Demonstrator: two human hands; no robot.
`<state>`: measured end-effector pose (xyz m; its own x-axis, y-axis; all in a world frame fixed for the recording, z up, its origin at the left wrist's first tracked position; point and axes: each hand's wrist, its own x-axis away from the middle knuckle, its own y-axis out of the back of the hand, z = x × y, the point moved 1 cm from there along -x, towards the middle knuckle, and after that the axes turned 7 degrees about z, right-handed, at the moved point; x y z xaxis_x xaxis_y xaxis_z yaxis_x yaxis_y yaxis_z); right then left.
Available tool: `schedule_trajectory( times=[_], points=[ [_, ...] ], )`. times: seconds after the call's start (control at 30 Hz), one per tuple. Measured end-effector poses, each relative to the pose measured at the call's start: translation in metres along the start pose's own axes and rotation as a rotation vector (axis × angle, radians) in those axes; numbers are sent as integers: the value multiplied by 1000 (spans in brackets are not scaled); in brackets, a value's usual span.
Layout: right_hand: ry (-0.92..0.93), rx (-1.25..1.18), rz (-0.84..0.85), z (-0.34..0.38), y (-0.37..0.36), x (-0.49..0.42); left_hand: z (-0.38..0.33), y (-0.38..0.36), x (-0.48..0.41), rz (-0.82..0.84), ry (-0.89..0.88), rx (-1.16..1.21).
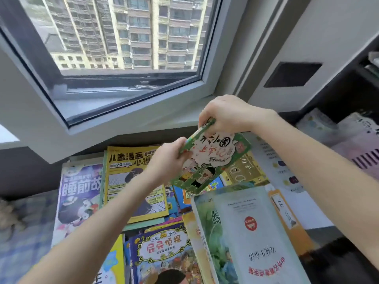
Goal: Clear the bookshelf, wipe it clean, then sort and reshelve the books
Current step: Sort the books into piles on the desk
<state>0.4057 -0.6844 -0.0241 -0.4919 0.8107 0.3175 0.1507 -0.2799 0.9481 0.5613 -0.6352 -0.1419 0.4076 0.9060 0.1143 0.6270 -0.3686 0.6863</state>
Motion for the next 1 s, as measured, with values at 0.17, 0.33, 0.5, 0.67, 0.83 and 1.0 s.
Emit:
schedule_trajectory(
  times=[0.17,0.33,0.5,0.67,0.83,1.0],
  points=[
    [-218,-336,-317,-33,5,26,27,-33,-12,-133,268,554],
    [-469,-420,-245,-70,-36,80,55,-75,-29,-163,567,917],
    [-646,-540,-331,-91,-73,132,59,-107,-41,-87,627,880],
    [-703,-582,-326,-92,-101,169,62,-104,-50,213,763,506],
    [-669,-582,-258,-73,-116,174,58,-71,-41,145,668,316],
    [-549,-645,-294,-37,-121,173,62,-34,9,80,558,281]
  ],
)
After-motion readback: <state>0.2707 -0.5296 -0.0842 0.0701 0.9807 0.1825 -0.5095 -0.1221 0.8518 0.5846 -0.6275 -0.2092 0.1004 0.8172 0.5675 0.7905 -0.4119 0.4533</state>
